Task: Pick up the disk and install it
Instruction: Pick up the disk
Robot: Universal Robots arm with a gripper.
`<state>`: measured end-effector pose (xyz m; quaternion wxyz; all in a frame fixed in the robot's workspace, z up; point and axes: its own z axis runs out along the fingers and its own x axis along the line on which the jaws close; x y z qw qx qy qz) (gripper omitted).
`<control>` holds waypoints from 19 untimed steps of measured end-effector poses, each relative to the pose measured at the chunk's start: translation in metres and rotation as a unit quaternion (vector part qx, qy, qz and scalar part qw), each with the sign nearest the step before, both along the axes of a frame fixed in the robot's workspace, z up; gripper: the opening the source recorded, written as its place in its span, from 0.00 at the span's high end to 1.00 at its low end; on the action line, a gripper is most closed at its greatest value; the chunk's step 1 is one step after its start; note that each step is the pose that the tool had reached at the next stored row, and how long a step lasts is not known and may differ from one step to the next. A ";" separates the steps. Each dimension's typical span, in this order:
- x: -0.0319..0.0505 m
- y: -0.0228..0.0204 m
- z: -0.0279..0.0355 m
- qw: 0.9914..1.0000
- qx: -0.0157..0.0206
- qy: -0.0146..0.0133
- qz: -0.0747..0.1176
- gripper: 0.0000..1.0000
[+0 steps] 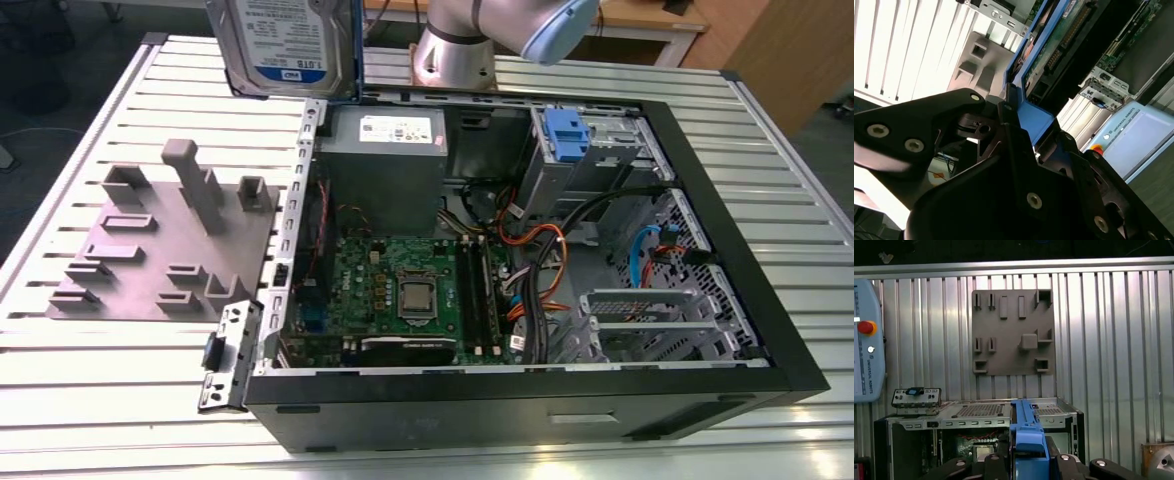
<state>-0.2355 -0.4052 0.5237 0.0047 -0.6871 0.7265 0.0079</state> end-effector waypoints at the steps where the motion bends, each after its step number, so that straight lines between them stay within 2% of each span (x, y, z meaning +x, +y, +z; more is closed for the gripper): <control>1: 0.0000 0.0000 0.0000 1.000 0.000 0.000 0.000 0.63; 14: 0.0019 0.0000 0.0000 1.000 0.000 0.000 0.000 0.63; 15: 0.0042 0.0000 0.0000 1.000 0.000 0.000 0.000 0.63; 19: 0.0217 0.0000 -0.0004 1.000 0.000 0.000 0.000 0.63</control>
